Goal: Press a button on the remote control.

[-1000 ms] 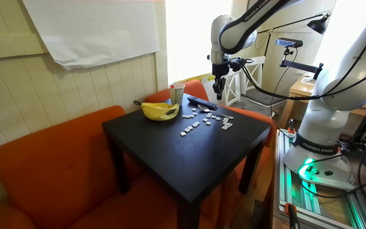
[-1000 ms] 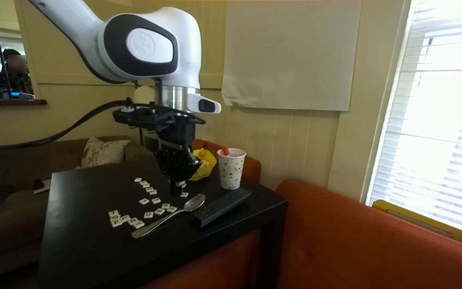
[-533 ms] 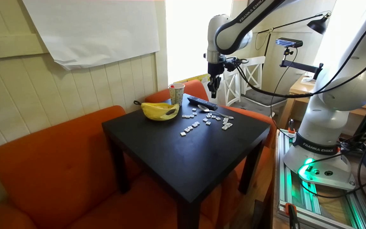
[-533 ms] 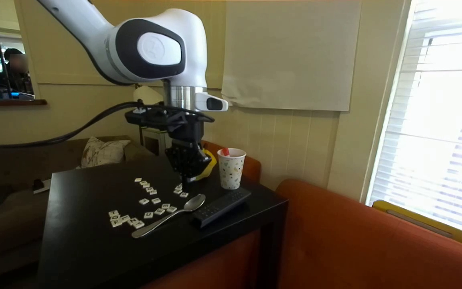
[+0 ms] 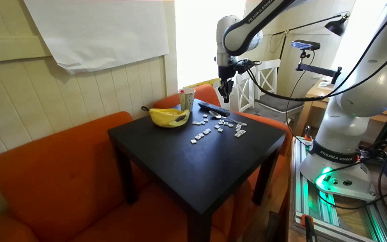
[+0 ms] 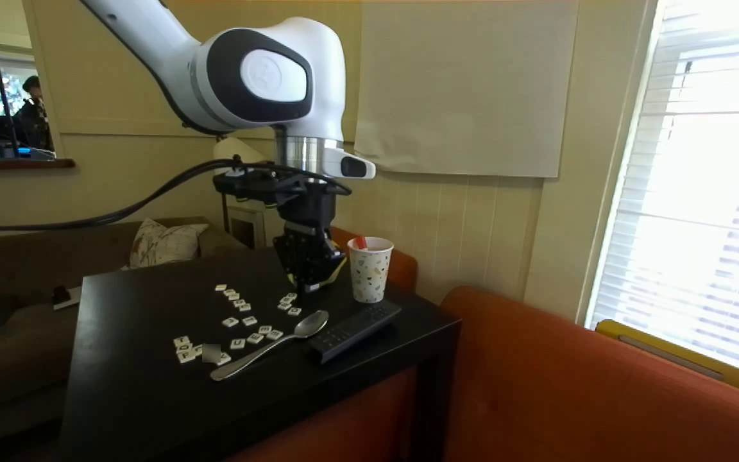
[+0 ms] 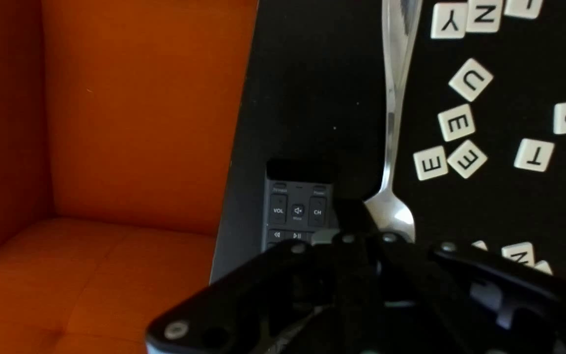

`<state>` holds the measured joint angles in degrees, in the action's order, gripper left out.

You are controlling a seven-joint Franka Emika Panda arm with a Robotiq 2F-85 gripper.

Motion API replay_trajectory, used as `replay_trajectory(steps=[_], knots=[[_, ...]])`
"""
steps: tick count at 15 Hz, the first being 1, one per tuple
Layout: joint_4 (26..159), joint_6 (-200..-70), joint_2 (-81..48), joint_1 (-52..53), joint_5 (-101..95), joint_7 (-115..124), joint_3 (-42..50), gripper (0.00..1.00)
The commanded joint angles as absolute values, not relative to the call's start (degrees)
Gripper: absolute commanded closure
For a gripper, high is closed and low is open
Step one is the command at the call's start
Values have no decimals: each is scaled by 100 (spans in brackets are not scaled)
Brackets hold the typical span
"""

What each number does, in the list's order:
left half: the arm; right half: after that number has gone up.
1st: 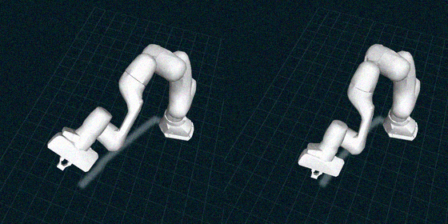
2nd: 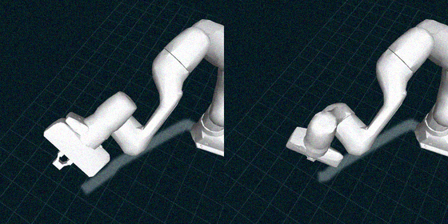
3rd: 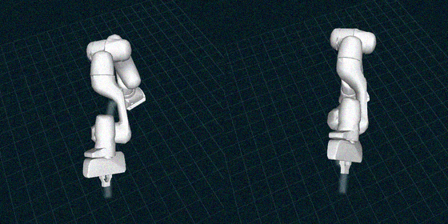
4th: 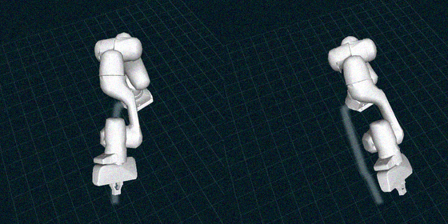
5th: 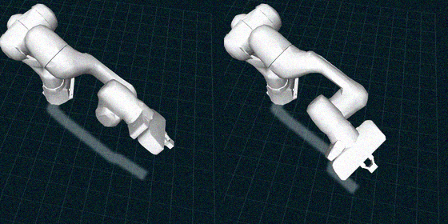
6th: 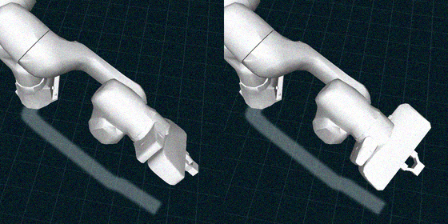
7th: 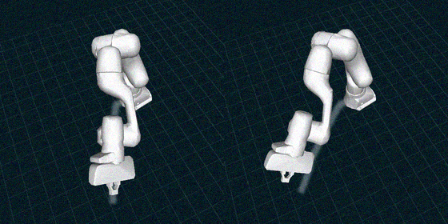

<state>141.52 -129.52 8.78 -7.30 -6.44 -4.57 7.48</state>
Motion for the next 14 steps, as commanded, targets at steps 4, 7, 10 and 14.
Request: replay_trajectory(steps=[4,7,10,14], knots=[[13699,-12403,472,-736,-708,-218,711,100],[13600,-12490,266,-735,-691,-182,723,100],[13482,-12444,91,-732,-694,-175,729,100],[13394,-12484,-104,-742,-707,-179,748,100]])
